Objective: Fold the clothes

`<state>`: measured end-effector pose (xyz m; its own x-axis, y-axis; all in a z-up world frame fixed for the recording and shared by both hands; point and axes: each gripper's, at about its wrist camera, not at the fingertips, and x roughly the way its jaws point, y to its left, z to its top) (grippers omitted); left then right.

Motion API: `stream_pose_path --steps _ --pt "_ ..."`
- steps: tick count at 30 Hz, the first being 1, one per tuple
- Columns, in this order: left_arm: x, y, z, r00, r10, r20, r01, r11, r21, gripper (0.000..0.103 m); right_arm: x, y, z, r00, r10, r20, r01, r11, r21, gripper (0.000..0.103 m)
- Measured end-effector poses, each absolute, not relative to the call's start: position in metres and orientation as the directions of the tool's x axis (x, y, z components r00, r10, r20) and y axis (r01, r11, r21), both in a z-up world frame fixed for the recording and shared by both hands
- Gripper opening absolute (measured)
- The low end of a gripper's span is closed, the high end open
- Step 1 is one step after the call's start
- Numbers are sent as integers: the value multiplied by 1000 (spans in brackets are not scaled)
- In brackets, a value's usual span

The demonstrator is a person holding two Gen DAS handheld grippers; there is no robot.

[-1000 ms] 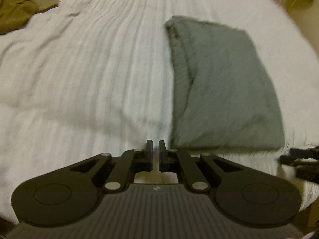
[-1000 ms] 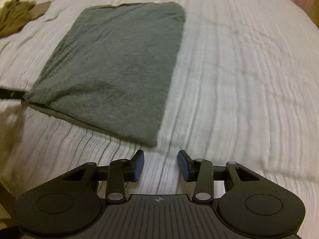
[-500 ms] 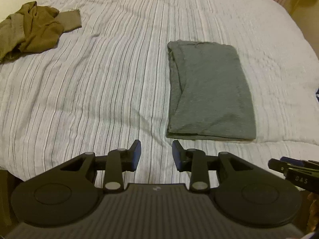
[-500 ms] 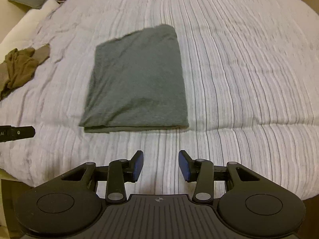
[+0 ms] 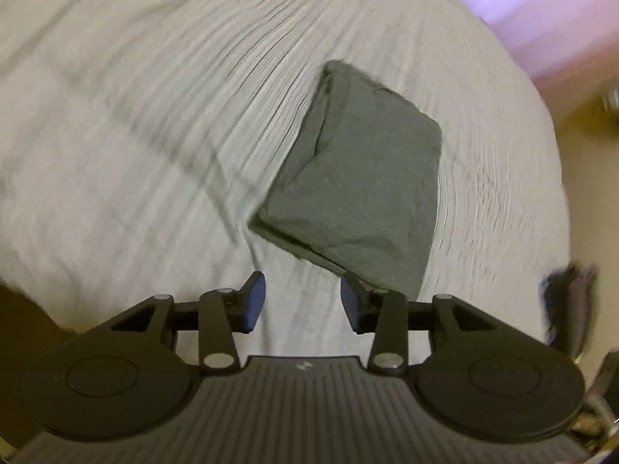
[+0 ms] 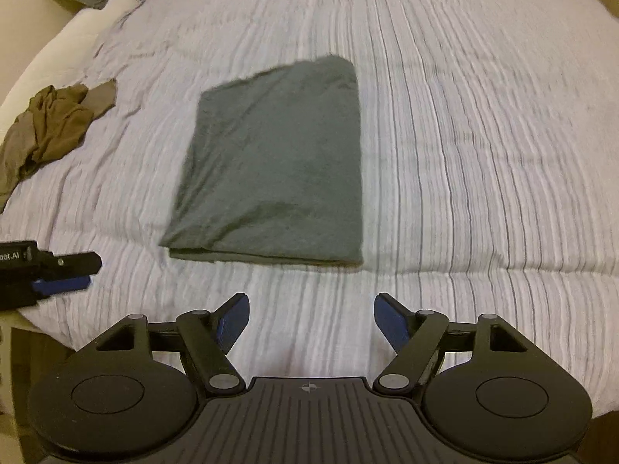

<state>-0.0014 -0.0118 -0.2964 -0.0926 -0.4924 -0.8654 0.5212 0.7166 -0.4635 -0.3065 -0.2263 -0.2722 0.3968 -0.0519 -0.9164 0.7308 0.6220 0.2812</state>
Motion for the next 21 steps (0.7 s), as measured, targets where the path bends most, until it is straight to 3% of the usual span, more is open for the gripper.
stream_pose_path --steps 6,10,21 --pt "-30 -13 -355 -66 -589 -805 189 785 -590 41 -326 -304 -309 407 64 -911 725 585 364 75" --pt "-55 -20 -392 49 -618 -784 18 786 -618 42 -328 -362 -335 408 119 -905 712 579 398 75" --pt "-102 -34 -440 266 -684 -679 -176 658 -732 43 -362 -408 -387 451 300 -841 734 411 540 74"
